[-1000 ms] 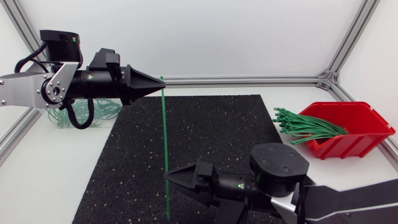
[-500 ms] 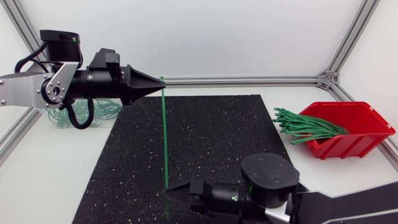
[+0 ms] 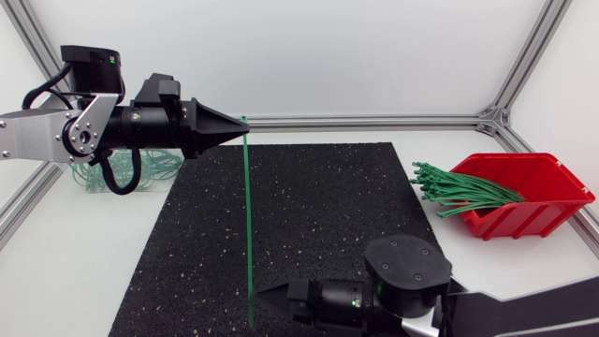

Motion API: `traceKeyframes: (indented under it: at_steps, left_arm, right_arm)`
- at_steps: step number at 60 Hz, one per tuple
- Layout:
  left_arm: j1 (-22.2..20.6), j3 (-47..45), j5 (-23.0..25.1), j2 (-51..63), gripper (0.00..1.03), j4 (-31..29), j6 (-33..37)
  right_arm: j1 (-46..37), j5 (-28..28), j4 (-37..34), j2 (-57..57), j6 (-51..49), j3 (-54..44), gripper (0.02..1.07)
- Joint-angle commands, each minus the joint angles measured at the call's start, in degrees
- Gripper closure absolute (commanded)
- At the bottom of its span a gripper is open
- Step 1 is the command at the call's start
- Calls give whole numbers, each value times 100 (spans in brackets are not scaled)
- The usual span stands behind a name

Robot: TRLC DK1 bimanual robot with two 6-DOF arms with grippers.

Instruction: Take a green cable tie from the red box, thread the tail through the head to close it, then place it in the transparent bin on the left.

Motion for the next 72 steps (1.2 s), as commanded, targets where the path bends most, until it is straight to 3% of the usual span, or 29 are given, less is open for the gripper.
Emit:
traceKeyframes:
  at_steps: [1, 9, 17, 26, 46, 62, 72]
  left_arm:
    - [12, 39, 112, 10, 99, -36, -99]
    - [12, 30, 112, -16, 99, -36, -99]
    - [-5, -5, 112, -34, 99, -36, -90]
    - [-49, -32, 112, -51, 99, -36, -81]
    - [-67, -67, 112, -60, 99, -36, -81]
    - [-41, -67, 112, -78, 99, -36, -72]
    - [-58, -67, 112, -95, 99, -36, -63]
  right_arm:
    - [40, 24, 105, 43, -228, -40, 96]
    - [31, 41, 97, 25, -219, -32, 78]
    - [31, 68, 97, 52, -210, 30, 70]
    - [40, 59, 97, 34, -228, 83, 71]
    - [57, 59, 105, 25, -237, 197, 77]
    - [75, 164, 88, 25, -254, 109, 98]
    - [75, 226, 88, 61, -202, 65, 101]
